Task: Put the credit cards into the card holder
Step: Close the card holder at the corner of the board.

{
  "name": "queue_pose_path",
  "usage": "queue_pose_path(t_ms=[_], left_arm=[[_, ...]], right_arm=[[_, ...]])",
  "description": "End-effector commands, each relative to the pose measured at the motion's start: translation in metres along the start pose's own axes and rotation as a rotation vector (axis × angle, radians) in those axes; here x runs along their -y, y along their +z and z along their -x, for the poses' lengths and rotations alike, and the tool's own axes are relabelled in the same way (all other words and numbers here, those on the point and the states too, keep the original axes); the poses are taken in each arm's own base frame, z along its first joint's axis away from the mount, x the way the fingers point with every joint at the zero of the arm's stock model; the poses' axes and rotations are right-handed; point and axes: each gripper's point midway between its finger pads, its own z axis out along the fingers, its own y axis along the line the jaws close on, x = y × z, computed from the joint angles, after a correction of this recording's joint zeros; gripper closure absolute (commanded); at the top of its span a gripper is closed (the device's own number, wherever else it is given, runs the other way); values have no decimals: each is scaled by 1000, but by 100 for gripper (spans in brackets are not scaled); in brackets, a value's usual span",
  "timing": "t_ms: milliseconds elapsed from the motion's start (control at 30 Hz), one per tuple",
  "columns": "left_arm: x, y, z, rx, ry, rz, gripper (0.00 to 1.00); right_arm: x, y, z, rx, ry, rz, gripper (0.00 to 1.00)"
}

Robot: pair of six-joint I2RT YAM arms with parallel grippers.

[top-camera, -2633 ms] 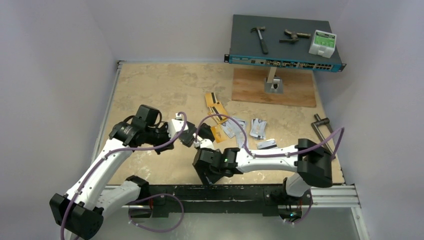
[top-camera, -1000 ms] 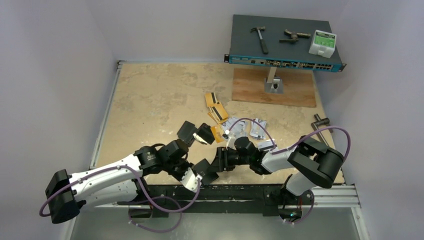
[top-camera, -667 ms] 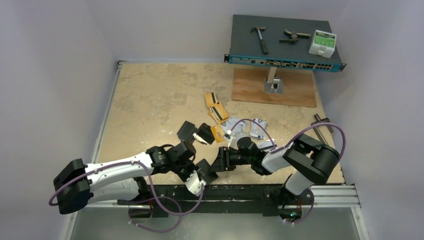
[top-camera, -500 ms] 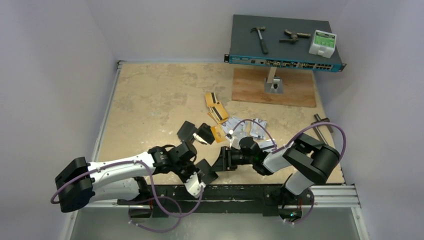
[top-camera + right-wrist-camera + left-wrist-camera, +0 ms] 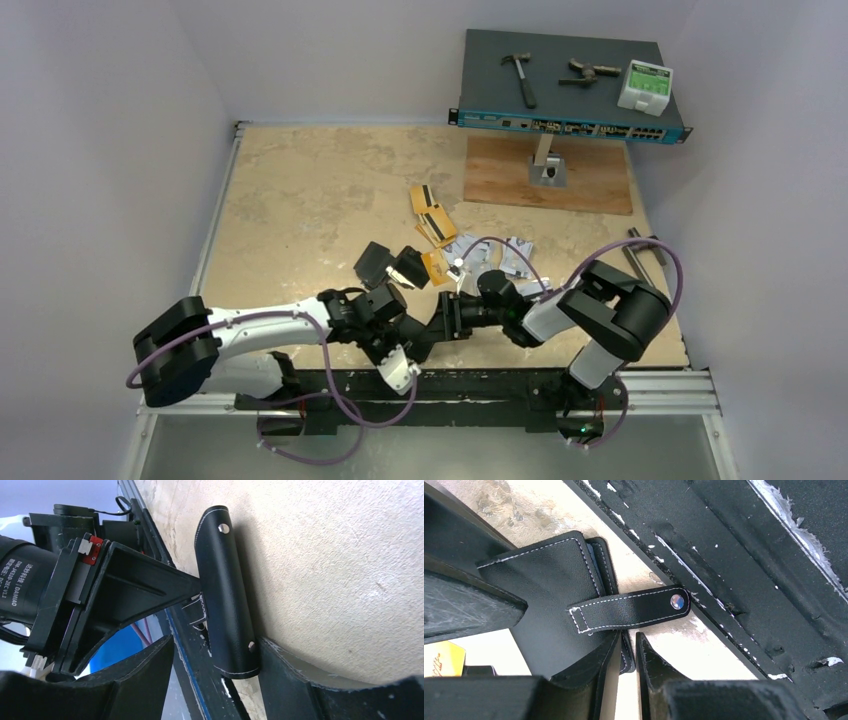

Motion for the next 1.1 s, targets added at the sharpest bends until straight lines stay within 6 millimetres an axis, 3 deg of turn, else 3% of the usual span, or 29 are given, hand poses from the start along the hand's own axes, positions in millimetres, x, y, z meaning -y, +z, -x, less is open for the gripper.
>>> queue_pose_path(t_ms=[0,167,267,300,400,467,533,600,667,767,933,967,1000,1067], left_arm=[[-16,5,0,-7,-7,45,83],[-20,5,-3,-22,-34,75,84],[-29,-3,-5,-50,-40,117,84],[-34,-9,-5,-65,-45,131,84],[-45,-39,-6,-127,-82,169,85],[-49,-65,-5,-143,-142,188,85],[-54,-94,-4,-160,-215,227,84],[-51,-122,-6,-170,-295,258,83],[-50,-152,-8,-164,-381,317,82],[-44,-193,-12,-155,-526,417,78],[-30,-234,-15,-124,-770,501,51],[-29,-239,-17,-112,-827,511,24],[-23,-242,-18,-106,-877,498,13],[-22,-250,-17,-70,-973,508,6]], right_arm=[[28,0,-24,-71,49,-58,42],[14,3,-26,-75,81,47,64],[8,1,-22,-48,85,71,96],[5,-1,-19,-31,89,73,100],[-1,-9,-3,30,37,-1,100],[0,-21,22,105,-53,-162,100],[-18,-45,49,192,-123,-270,100],[-23,-75,66,269,-154,-400,100],[-26,-97,73,296,-169,-503,100],[-25,-114,72,293,-218,-671,100],[-16,-123,60,203,-370,-1086,100],[-13,-127,54,173,-395,-1168,100],[-15,-126,53,169,-422,-1217,100],[-20,-124,49,165,-479,-1291,100]])
